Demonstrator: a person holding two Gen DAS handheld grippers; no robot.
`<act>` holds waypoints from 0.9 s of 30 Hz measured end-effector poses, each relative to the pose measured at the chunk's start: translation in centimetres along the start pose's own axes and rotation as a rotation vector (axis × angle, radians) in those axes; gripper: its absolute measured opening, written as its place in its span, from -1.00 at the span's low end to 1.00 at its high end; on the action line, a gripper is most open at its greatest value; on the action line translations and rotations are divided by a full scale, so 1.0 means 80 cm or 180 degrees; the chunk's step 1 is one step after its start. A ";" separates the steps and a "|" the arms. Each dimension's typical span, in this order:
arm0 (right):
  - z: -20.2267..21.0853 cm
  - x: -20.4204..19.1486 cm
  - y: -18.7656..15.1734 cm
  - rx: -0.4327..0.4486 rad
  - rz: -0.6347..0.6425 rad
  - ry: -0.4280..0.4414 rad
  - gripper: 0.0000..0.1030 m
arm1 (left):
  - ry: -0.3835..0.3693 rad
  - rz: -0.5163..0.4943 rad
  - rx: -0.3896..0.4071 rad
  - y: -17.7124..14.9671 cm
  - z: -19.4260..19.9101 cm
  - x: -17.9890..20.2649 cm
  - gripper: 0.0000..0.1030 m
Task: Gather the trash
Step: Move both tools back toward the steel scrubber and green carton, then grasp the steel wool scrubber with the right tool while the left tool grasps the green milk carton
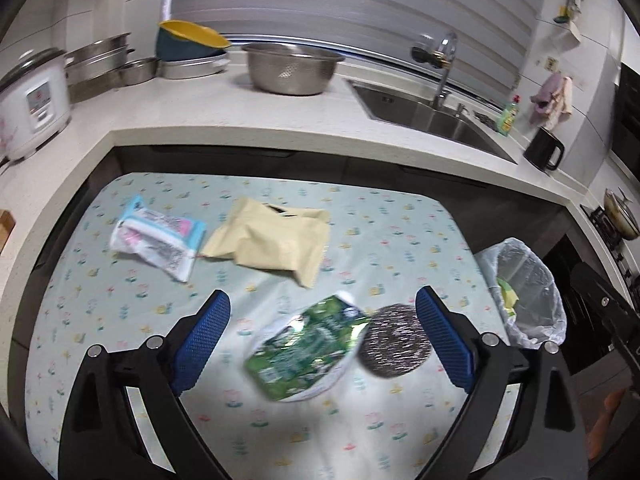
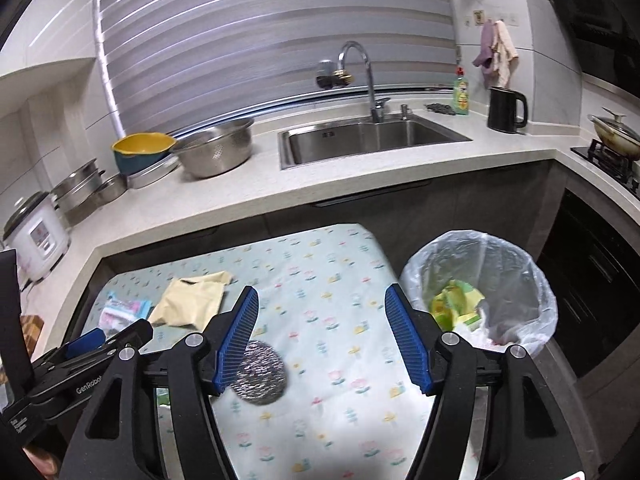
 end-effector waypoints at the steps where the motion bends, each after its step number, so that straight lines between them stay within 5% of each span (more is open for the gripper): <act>1: -0.002 -0.006 -0.003 -0.0016 0.0008 0.0016 0.23 | 0.0034 0.0029 0.0001 -0.001 0.002 -0.011 0.74; 14: -0.044 -0.069 -0.053 -0.0347 0.0149 0.0093 0.23 | 0.0213 0.0370 -0.0179 -0.035 -0.005 -0.103 0.75; 27: -0.107 -0.057 -0.105 -0.0738 0.0112 0.0050 0.23 | -0.0035 0.0480 -0.0590 -0.084 -0.057 -0.083 0.75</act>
Point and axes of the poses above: each gripper's, at about its wrist camera, not at the fingertips, and z roughly against the way its jaws point, x to its right, y to its top, the point moved 3 cm from there along -z, roughly the way its jaws point, and after that the axes turned 1 degree about -z, right-handed, at the moved point
